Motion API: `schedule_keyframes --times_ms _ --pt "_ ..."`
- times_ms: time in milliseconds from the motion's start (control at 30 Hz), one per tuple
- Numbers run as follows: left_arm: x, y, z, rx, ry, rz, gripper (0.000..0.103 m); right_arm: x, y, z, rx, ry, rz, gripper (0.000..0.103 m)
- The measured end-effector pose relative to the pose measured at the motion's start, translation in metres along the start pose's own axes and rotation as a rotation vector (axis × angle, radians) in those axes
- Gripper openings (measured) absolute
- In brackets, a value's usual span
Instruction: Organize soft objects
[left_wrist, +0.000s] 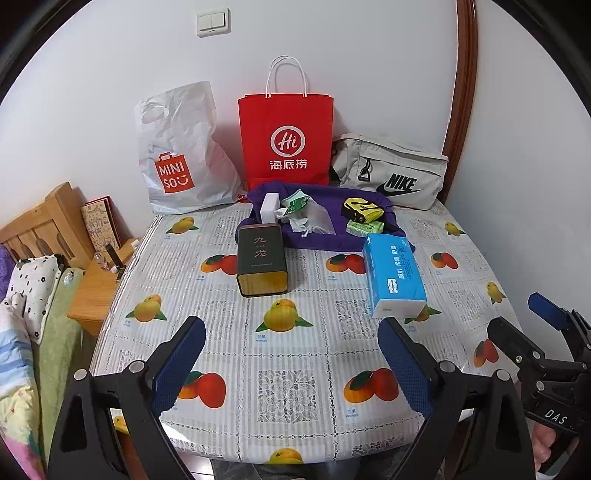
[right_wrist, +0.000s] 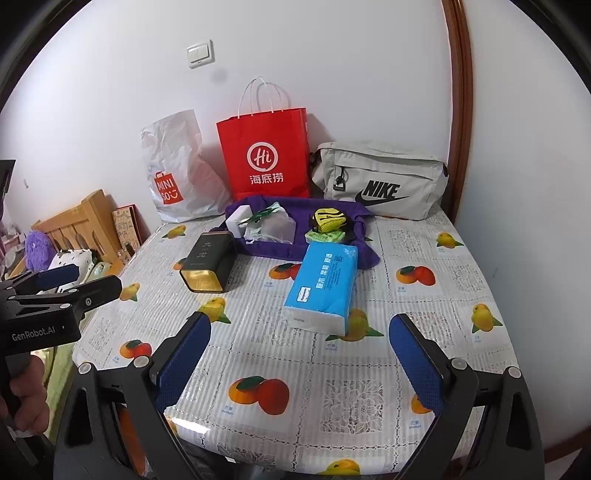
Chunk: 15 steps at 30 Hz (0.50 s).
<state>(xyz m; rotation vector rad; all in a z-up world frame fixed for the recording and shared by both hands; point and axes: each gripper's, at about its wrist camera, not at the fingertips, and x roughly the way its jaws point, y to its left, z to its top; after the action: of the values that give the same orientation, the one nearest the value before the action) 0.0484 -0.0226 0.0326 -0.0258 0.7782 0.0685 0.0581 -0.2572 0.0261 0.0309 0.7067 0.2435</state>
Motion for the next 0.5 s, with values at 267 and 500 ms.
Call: schedule_keyframes --times_ms 267,500 --pt "-0.0026 0.0009 -0.0016 0.001 -0.004 -0.002 0.095 -0.0026 0.0010 -0.0010 0.003 -0.004 0.000 0.096" --pt "-0.0032 0.0017 -0.0019 0.000 -0.002 -0.001 0.095 -0.0032 0.0019 -0.0014 0.005 -0.004 0.001 0.096"
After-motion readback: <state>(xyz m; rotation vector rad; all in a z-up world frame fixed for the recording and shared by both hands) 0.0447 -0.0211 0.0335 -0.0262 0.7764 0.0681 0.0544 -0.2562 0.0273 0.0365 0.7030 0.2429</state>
